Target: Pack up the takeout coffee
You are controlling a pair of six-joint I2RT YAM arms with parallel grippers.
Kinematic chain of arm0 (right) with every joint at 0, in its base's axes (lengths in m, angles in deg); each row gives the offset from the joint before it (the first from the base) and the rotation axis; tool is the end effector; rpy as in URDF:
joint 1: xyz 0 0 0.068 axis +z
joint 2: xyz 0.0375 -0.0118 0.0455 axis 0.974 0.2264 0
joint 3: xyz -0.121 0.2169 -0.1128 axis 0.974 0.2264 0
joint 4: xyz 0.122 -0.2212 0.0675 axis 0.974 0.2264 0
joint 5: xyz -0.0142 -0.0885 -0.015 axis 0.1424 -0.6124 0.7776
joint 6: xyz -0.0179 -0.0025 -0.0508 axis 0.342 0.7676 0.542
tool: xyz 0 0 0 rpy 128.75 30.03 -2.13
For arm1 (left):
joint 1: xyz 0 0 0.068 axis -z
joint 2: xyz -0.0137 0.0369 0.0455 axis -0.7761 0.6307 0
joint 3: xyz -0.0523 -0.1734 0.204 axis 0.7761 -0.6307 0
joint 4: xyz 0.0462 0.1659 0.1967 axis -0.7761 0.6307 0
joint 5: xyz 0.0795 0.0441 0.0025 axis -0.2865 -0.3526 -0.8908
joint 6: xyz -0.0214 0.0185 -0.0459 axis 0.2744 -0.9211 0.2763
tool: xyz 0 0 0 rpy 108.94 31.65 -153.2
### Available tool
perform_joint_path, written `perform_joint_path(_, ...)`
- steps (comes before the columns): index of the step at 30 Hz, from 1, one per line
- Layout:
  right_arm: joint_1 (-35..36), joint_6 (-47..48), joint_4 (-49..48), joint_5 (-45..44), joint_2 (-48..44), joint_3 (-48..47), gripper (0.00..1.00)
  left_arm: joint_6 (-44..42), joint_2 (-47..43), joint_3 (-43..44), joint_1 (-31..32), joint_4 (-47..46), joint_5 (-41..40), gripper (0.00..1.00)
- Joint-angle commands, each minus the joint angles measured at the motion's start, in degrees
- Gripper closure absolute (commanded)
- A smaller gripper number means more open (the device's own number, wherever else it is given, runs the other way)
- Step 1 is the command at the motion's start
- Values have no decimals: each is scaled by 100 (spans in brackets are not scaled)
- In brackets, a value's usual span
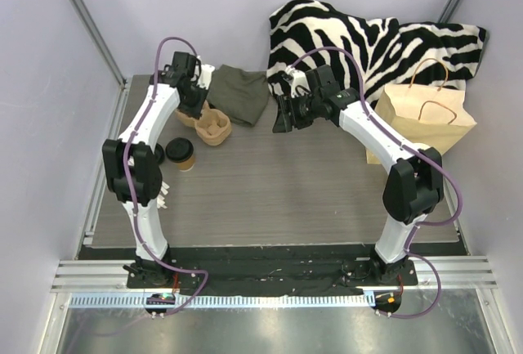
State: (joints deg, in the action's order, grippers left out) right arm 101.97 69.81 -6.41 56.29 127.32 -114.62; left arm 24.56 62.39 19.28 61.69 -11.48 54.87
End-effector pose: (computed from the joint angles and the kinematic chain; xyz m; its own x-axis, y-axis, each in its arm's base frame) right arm 0.3572 0.1841 0.3088 -0.7080 -0.2283 -0.6683 -0.5891 0.7128 0.3806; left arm 0.4220 -0.0818 0.2987 -0.7882 0.3322 -0.5180 0.3545 0.9332 0.0590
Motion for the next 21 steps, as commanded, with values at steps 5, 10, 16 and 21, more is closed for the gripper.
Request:
perform_joint_path(5, 17, -48, -196, 107, 2, -52, 43, 2751, -872, -874, -279, -896, -187, 89)
perform_joint_path(10, 25, -74, -205, 116, 37, -25, 43, 3429, -1227, -1447, -261, -1032, -479, 77)
perform_joint_path(16, 25, -136, -222, 160, 125, -78, 43, 3720, -955, -1245, -270, -883, -857, 67)
perform_joint_path(21, 17, -118, -223, 125, 108, -52, 43, 3677, -717, -1087, -261, -988, -760, 67)
